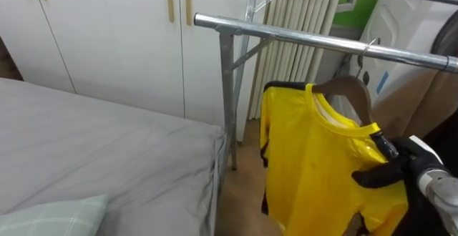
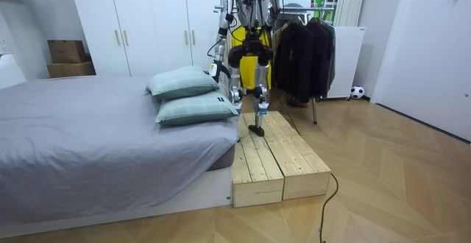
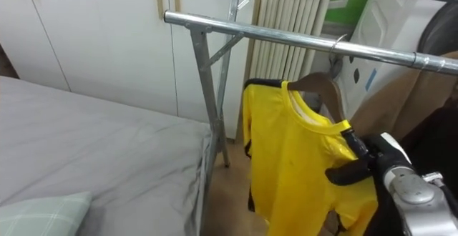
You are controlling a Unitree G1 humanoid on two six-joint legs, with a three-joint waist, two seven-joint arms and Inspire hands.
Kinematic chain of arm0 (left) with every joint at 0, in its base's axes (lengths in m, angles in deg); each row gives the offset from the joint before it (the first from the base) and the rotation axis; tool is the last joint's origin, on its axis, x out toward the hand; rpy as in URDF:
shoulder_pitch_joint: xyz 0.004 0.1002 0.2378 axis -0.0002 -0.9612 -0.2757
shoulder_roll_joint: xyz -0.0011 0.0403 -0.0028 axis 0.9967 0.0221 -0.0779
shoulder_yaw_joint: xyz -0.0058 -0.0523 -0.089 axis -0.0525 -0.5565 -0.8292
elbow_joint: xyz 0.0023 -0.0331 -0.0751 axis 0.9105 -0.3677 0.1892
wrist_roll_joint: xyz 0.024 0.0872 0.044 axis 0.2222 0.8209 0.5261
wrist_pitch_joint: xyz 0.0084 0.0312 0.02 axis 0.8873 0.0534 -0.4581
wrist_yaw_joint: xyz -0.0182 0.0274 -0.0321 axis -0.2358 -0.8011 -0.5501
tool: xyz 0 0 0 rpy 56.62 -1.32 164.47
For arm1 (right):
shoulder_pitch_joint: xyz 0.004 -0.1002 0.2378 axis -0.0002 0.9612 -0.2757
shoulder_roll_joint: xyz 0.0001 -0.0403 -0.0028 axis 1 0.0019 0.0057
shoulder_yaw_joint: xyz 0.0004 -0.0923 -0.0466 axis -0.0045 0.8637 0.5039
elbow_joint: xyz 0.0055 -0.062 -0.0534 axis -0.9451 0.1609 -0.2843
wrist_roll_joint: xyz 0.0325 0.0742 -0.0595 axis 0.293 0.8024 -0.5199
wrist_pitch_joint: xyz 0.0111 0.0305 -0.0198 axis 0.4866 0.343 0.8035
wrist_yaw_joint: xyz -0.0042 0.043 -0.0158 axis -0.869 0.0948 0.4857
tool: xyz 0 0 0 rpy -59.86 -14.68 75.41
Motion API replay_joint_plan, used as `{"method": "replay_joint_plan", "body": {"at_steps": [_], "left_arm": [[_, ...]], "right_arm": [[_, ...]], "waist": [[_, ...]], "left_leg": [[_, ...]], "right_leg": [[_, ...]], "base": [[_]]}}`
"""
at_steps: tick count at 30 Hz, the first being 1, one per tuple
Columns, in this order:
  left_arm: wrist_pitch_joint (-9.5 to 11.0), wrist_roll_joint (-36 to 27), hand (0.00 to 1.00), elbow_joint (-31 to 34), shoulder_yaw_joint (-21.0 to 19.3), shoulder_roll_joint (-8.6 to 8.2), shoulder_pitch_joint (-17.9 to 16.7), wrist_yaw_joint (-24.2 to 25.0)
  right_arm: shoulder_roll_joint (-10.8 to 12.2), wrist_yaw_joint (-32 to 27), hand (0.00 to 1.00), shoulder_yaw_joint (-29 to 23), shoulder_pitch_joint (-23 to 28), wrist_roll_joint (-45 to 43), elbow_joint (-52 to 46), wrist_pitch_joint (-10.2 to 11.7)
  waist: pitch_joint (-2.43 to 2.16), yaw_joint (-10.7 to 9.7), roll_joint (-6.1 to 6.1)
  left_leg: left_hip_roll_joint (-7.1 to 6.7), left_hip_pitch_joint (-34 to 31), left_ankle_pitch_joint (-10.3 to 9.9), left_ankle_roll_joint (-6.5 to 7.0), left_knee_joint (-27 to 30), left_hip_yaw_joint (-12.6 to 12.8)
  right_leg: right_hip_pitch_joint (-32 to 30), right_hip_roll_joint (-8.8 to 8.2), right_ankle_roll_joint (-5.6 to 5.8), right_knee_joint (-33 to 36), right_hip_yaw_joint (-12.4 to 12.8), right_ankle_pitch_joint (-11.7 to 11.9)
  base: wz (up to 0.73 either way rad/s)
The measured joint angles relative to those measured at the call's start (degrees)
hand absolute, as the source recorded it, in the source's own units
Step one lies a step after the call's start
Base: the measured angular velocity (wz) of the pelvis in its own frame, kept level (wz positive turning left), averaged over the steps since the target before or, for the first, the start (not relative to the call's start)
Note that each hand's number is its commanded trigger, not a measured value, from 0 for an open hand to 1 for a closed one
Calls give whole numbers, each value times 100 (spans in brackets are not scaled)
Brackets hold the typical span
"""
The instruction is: Hang clothes
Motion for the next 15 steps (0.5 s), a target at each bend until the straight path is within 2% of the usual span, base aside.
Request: {"method": "replay_joint_plan", "body": {"at_steps": [3,7,15], "left_arm": [[-11,3,0,0,-1,-29,-5,0],[-12,2,0,-14,10,-39,-5,-70],[-12,1,0,-10,-10,-105,-26,-124]], "right_arm": [[23,-227,0,-1,223,172,-377,2],[207,-446,0,-29,638,542,-793,37],[335,-990,0,-36,699,1879,-1337,35]], "waist": [[-10,-3,64],[-17,-48,90],[-34,-135,201]], "left_leg": [[-4,-1,0,0,1,0],[2,9,0,0,5,-15],[6,-10,0,0,5,-18]], "right_leg": [[1,-12,-2,-5,-20,2],[54,-22,-18,-54,-83,1],[51,-28,-22,-80,-117,5]], "base": [[0],[5],[1]]}}
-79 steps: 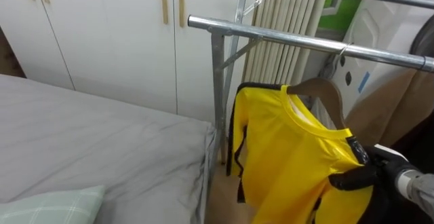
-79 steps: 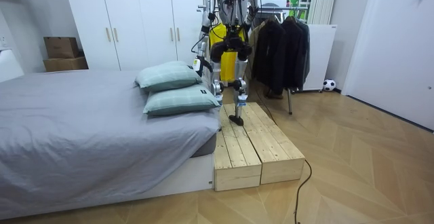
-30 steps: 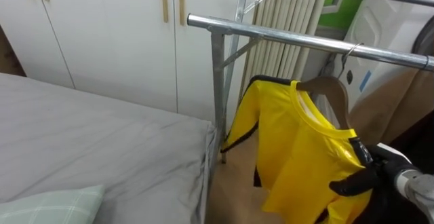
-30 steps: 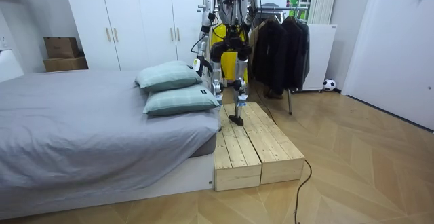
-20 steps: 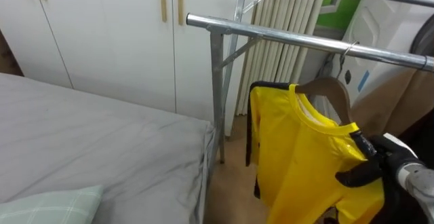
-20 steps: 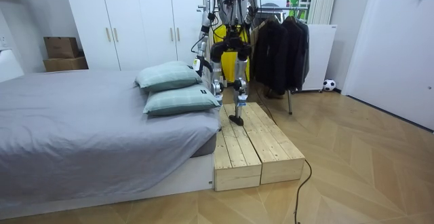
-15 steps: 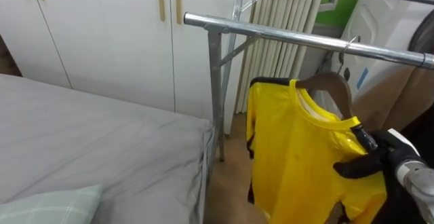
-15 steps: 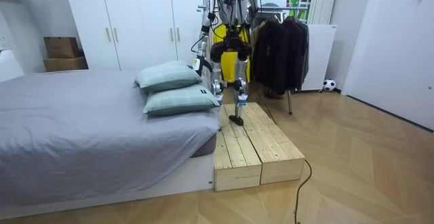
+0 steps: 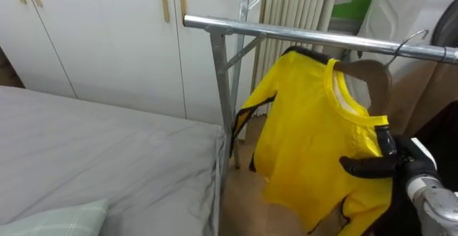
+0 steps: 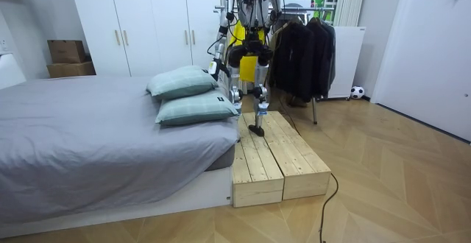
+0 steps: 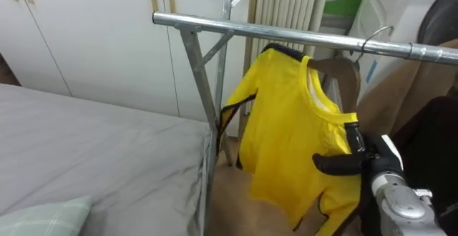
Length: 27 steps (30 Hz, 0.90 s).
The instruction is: Hang clothes
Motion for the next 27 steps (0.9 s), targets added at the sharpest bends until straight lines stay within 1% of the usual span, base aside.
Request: {"method": "replay_joint_plan", "body": {"at_steps": [3,7,13,18,25,27], "left_arm": [[0,0,0,3,10,-24,-9,-51],[0,0,0,2,16,-62,-15,-126],[0,0,0,2,35,-86,-49,-171],[0,-1,0,2,34,-87,-75,-175],[0,-2,0,2,34,-87,-87,-210],[0,-2,0,2,36,-87,-87,-221]], "right_arm": [[79,-226,0,-1,127,299,-152,0],[84,-448,0,-2,273,583,-194,6],[86,-470,0,-1,301,526,-193,6],[85,-470,0,0,301,595,-189,6],[85,-466,0,0,301,608,-142,28],[85,-466,0,0,303,606,-123,28]], "waist": [[-8,0,30],[-4,-18,53],[-3,-84,45],[3,-152,15],[7,-160,1],[16,-168,-15]], "left_leg": [[0,7,0,0,0,-2],[0,69,0,0,-2,-11],[-5,82,0,0,-4,-1],[-8,83,0,0,-5,0],[-7,85,0,0,-4,0],[-7,85,0,0,-5,0]], "right_leg": [[12,-4,-2,3,-17,2],[80,-4,-5,-3,-19,-5],[87,13,15,4,62,-22],[86,9,19,-1,55,-20],[86,8,14,-1,52,-18],[86,6,13,-2,48,-18]], "base": [[1],[1],[0],[0],[0],[0]]}}
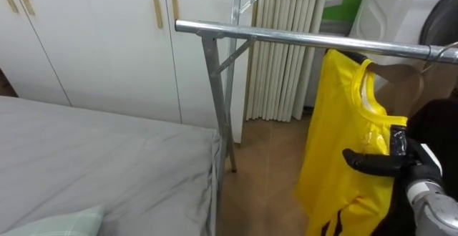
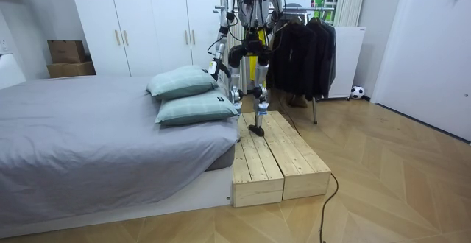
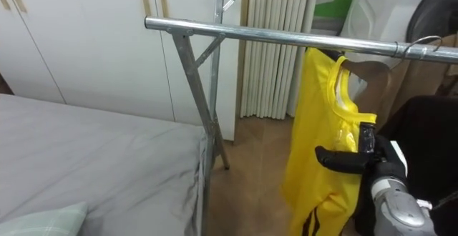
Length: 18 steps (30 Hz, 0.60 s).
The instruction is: Hang clothes
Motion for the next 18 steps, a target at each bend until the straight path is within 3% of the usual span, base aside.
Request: {"method": "replay_joint_plan", "body": {"at_steps": [9,10,11,15,16,17,18], "left_arm": [[0,2,0,0,-17,3,-20,-1],[0,2,0,0,-15,3,-20,8],[0,2,0,1,-14,3,-20,10],[0,6,0,6,-12,4,-17,15],[0,7,0,6,-16,4,-17,15],[0,7,0,6,-23,4,-16,15],[0,8,0,12,-24,5,-12,16]], "right_arm": [[-1,165,0,-1,5,-227,-1,0],[-2,233,8,1,4,-248,-1,0],[-2,261,1,1,5,-278,-1,0],[-22,544,2,14,0,-461,36,1],[-28,705,44,13,-10,-538,135,4],[-31,788,76,14,-17,-622,211,5],[-32,975,100,30,-13,-861,305,4]], "waist": [[8,-21,-48],[8,-18,-47],[8,-15,-47],[6,4,-45],[2,9,-52],[-2,13,-57],[-6,18,-65]], "left_leg": [[-2,-1,0,0,-1,4],[-1,-1,0,0,0,5],[-1,-1,0,0,0,6],[0,-5,0,0,4,12],[0,-3,0,0,5,12],[1,-2,0,0,5,11],[2,-2,0,0,5,8]], "right_leg": [[2,1,0,1,15,-1],[2,1,0,3,17,-1],[2,2,0,2,17,-1],[-6,5,-1,4,29,-1],[-7,0,-2,9,0,0],[-7,-3,-5,10,-19,2],[-5,-8,-8,6,-52,3]], "base": [[0],[0],[0],[0],[0],[4],[4]]}}
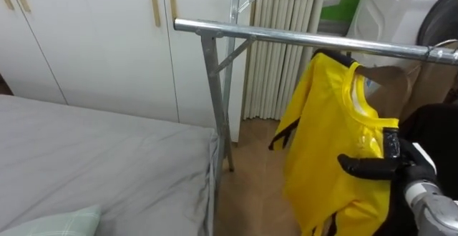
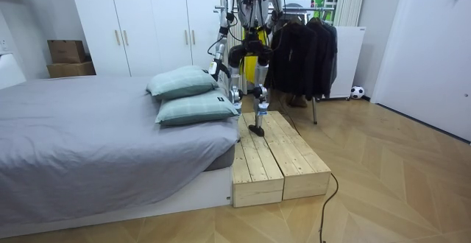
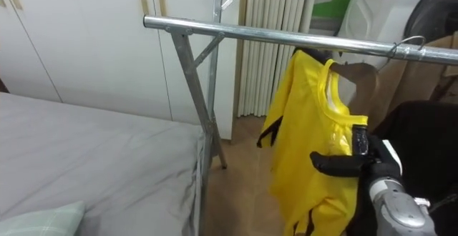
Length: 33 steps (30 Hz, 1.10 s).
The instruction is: Hang clothes
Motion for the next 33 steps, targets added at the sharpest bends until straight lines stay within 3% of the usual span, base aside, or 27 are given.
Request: {"method": "replay_joint_plan", "body": {"at_steps": [5,13,25,33], "left_arm": [[0,0,0,2,9,46,23,41],[0,-4,0,6,-3,218,36,157],[1,-4,0,27,4,283,105,275],[2,-2,0,27,1,286,112,281]], "right_arm": [[-11,638,100,108,-6,-889,372,-1],[-368,1482,100,328,-89,-2446,312,-60],[-467,2262,100,328,-140,-2916,125,-60],[-467,2420,100,328,-141,-2981,124,-60]], "waist": [[6,11,-46],[-10,21,-310],[11,163,-296],[13,173,-299]], "left_leg": [[3,-4,0,0,-4,-8],[-2,-42,0,0,-3,-2],[2,-51,0,0,-6,-4],[2,-58,0,0,-7,-6]], "right_leg": [[0,1,-4,2,-5,1],[-31,-3,-9,-1,-9,-1],[-34,-2,-12,-4,-15,0],[-34,-3,-12,-8,-18,-1]], "base": [[1],[2],[0],[0]]}}
